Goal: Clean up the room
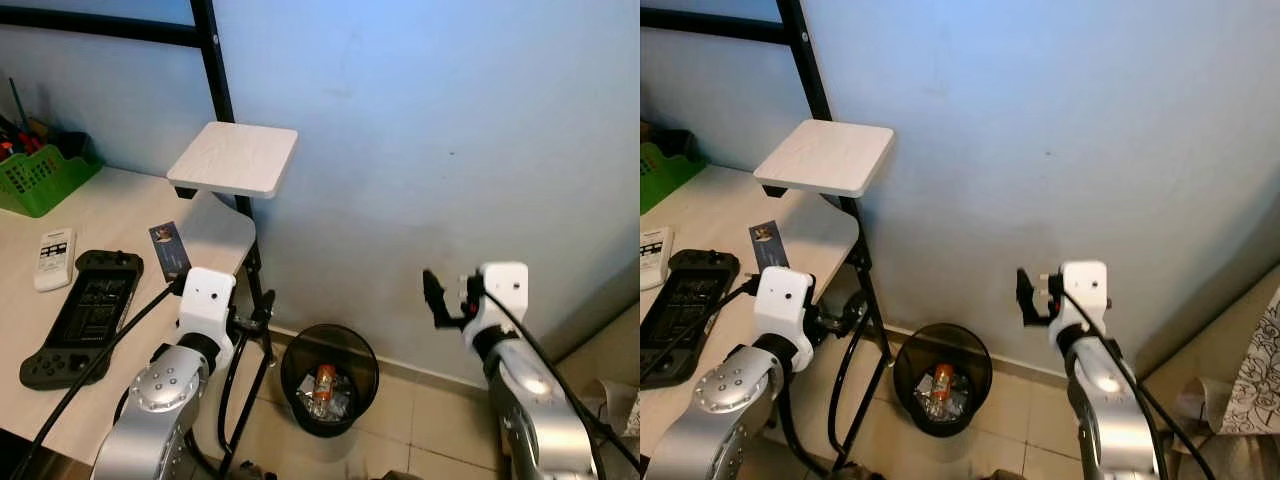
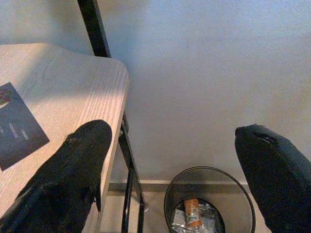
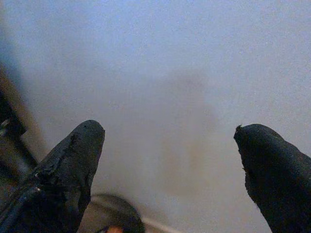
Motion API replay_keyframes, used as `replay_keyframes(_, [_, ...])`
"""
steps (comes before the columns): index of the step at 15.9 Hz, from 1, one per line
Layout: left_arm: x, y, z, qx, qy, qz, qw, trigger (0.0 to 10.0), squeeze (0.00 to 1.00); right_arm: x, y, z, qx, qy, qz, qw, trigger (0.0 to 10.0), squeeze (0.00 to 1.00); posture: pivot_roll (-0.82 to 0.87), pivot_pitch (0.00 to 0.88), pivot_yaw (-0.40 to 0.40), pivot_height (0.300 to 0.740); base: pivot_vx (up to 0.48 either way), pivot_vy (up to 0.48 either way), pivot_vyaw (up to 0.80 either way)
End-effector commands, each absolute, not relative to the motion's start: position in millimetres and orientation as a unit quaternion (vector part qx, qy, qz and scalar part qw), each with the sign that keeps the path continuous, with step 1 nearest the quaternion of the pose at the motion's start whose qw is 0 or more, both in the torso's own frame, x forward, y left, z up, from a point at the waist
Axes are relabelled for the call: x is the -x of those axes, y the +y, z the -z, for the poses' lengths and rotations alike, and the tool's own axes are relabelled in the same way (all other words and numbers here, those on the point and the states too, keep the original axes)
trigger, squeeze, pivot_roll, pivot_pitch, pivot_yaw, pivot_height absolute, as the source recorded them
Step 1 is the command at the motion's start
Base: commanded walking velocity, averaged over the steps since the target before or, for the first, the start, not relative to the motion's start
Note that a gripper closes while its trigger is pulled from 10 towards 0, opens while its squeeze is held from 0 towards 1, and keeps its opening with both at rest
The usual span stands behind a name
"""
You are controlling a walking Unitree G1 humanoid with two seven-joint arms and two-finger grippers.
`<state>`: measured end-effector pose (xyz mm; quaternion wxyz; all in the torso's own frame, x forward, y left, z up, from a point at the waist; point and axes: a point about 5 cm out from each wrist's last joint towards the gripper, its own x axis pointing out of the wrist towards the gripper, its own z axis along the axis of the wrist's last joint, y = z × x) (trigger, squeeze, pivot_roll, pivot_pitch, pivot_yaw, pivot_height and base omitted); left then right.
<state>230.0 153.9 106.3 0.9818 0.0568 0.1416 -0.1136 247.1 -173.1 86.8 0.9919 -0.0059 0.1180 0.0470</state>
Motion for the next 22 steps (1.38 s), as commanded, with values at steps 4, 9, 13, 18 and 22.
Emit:
replay_keyframes(4, [-231.1, 160.0, -109.7, -0.063, 0.13, 0.099, 0.985, 10.0, 0.0, -240.3, -160.9, -92.0, -0.012, 0.125, -0.077, 0.989, 10.0, 0.0, -0.01, 0.0, 0.02, 0.74, -0.282, 0.0, 0.0])
replay_keyframes(9, [-233.2, 160.6, -110.2, -0.072, 0.129, 0.098, 0.984, 10.0, 0.0, -239.9, -164.2, -91.7, -0.021, 0.146, -0.067, 0.987, 10.0, 0.0, 0.0, 0.0, 0.006, 0.74, -0.098, 0.0, -0.32])
replay_keyframes(13, [-234.0, 162.5, -109.5, -0.072, 0.129, 0.093, 0.985, 10.0, 0.0, -240.6, -163.0, -93.3, -0.017, 0.148, -0.067, 0.986, 10.0, 0.0, 0.0, 0.0, -0.003, 0.74, 0.0, 0.0, -0.8])
replay_keyframes(18, [-237.9, 162.8, -117.1, -0.045, 0.113, 0.089, 0.989, 10.0, 0.0, -243.0, -157.9, -93.5, -0.01, 0.15, -0.073, 0.986, 10.0, 0.0, 0.03, 0.0, -0.021, 0.74, 0.0, 0.0, -0.8])
replay_keyframes(22, [-237.1, 167.9, -119.5, -0.032, 0.108, 0.073, 0.991, 10.0, 0.0, -244.9, -160.0, -91.2, -0.013, 0.15, -0.058, 0.987, 10.0, 0.0, 0.04, 0.0, -0.014, 0.74, 0.0, 0.0, -0.8])
